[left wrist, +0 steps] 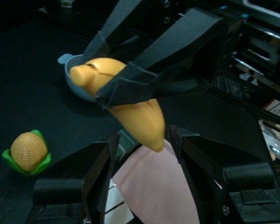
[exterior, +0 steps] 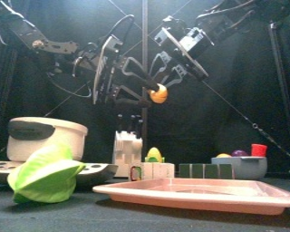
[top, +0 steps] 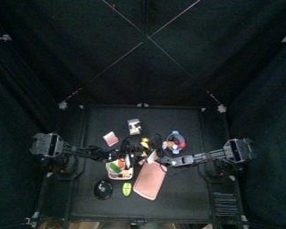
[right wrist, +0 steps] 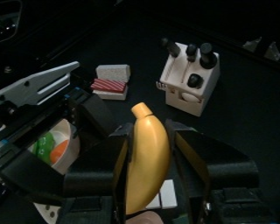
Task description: Hand banana to left hand
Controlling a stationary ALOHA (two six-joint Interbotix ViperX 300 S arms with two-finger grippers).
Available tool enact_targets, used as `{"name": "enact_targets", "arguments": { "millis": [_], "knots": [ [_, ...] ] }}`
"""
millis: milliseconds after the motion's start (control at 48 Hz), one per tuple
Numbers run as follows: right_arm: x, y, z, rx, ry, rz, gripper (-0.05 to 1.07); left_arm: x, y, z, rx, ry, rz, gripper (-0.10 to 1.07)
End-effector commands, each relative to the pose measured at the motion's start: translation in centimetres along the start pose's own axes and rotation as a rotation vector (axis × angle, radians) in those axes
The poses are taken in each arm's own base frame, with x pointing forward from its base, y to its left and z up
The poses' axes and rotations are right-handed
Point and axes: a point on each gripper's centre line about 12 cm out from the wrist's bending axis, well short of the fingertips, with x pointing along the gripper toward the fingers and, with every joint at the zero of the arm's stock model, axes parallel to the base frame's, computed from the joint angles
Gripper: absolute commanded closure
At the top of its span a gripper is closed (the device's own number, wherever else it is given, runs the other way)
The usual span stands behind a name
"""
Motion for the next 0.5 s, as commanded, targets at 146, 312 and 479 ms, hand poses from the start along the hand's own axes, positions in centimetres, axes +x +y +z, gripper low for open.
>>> {"name": "enact_targets", "arguments": {
  "millis": [146,312,479],
  "knots": [
    [-0.85,0.25,1.64,0.024,-0.036,0.018,0.51,-0.76,0.12,1.60,-0.016,-0.043,0.001,0.11],
    [-0.86,0.33,1.76,0.024,-0.039,0.021,0.51,-0.81,-0.31,1.83,-0.003,-0.050,-0.016,0.11],
    [-0.74,0.58,1.83,0.024,-0.042,0.024,0.51,-0.34,-0.63,1.72,0.011,-0.046,-0.029,0.10]
  ]
}}
